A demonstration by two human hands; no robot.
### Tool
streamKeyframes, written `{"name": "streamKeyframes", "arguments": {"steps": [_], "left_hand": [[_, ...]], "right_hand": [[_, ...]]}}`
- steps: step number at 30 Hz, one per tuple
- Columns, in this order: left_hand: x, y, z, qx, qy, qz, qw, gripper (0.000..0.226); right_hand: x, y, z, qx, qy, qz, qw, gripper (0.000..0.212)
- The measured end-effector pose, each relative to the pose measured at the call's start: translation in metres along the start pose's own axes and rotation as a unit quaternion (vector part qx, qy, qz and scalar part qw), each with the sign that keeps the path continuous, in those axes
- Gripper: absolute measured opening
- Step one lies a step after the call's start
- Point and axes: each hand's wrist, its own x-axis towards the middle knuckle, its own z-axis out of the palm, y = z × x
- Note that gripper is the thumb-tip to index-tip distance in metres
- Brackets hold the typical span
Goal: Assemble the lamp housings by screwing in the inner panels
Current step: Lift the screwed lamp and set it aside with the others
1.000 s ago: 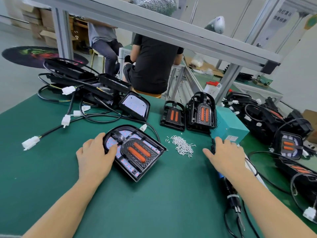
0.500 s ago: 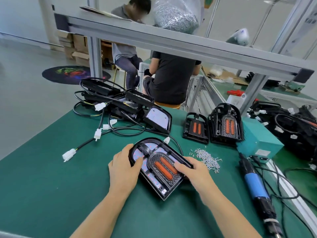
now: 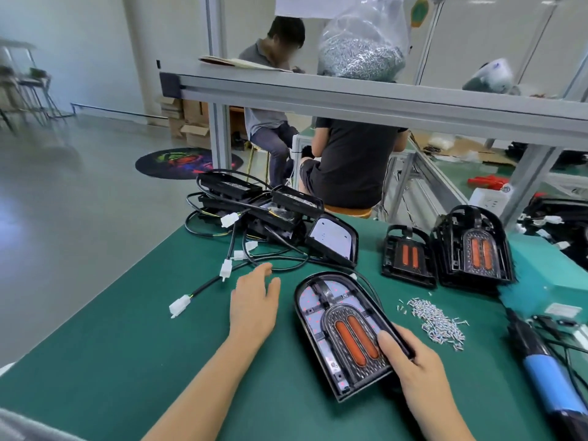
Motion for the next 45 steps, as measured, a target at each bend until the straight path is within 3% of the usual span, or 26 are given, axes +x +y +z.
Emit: {"name": "streamKeyframes", "arguments": {"steps": [3,5,11,16,21,27,34,41,45], "left_hand": [[0.024,-0.021,-0.017,0.205,0.005,-0.019,0.979,0.043],[0.032,-0.033,-0.022,0.277,-0.006,-0.03,0.96,0.043],[0.043,-0.044,-0.03,0.32,-0.007,-0.031,0.947,0.04],[0.044,-0.037,-0.033,0.326,-0.034,-0.034,0.944,0.015],[0.038,-0.038,-0.036,0.323,-0.026,-0.017,0.946,0.016],[0.019,-0.039,-0.043,0.097,0.056,-0.044,0.993,0.012],[0.009,-0.024,-0.055,-0.118,0.109,-0.013,0.987,0.016],[0.008,0.008,-0.052,-0.419,0.119,-0.071,0.897,0.013],[0.0,0.029,-0.032,-0.577,0.083,-0.113,0.805,0.025]], "right_hand": [[0.001,0.003,0.0,0.001,-0.001,-0.008,1.0,0.013],[0.002,0.004,0.0,-0.002,0.001,-0.012,1.0,0.012],[0.0,0.004,0.001,0.006,-0.002,-0.013,1.0,0.014],[0.0,0.005,0.002,0.006,0.005,-0.009,1.0,0.014],[0.0,0.003,0.001,0.014,0.011,-0.004,1.0,0.017],[0.003,0.006,-0.002,0.092,0.075,0.027,0.993,0.022],[0.005,0.005,-0.004,0.154,0.088,0.029,0.984,0.019],[0.002,-0.011,0.004,0.272,0.128,0.084,0.95,0.023],[-0.001,-0.025,0.021,0.288,0.114,0.085,0.947,0.025]]}}
